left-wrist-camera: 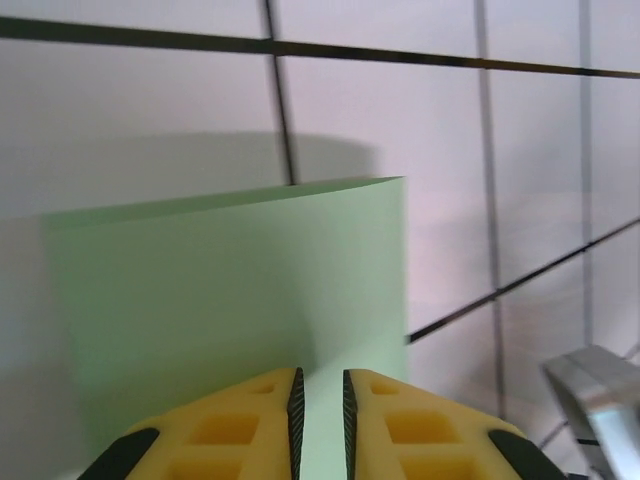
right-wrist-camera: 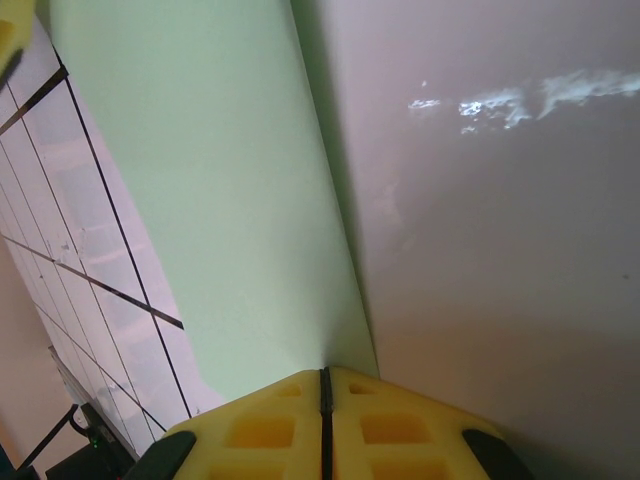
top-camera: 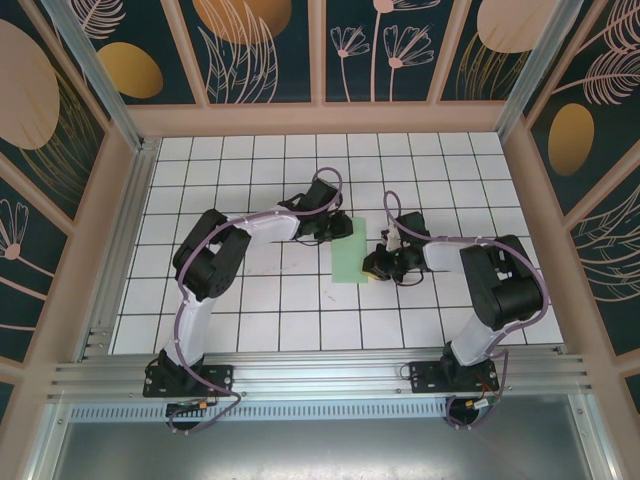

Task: Fold a paper plane with a square sheet of paper (pick it up from the middle)
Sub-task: Fold the square sheet of paper in half at the center of the table.

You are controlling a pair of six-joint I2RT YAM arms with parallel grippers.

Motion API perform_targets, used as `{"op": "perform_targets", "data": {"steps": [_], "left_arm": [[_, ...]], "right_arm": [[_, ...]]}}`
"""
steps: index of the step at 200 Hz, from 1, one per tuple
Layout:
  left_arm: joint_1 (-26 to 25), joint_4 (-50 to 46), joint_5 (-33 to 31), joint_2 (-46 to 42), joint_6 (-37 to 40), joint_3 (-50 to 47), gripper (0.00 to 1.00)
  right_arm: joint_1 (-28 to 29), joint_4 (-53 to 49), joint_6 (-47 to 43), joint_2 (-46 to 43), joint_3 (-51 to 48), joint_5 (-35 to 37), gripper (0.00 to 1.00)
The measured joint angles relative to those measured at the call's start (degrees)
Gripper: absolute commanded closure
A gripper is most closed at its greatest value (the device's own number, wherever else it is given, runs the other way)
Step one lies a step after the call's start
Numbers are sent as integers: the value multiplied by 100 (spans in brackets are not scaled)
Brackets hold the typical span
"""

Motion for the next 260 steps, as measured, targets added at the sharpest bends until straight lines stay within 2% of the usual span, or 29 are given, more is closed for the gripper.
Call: {"op": "perform_targets", "data": {"steps": [34,66,131,191,260], "left_arm": [[-111,417,299,42,-203,52,80],[-225,400,227,450,-251,516,83],[-258,-190,-92,1060,-219,1241,87],[-306,-651,-361,1189,-177,1585,90],[-310,-570,-433,1189,-177,1563,91]], "right_arm": [[-11,-42,-2,31,28,-26,89],[-22,-46,-4,50,37,-59,89],[-31,-48,-17,52,39,-70,89],[-28,-61,-20,35,22,-87,90],[9,-789,55,-737,-494,-52,88]]}}
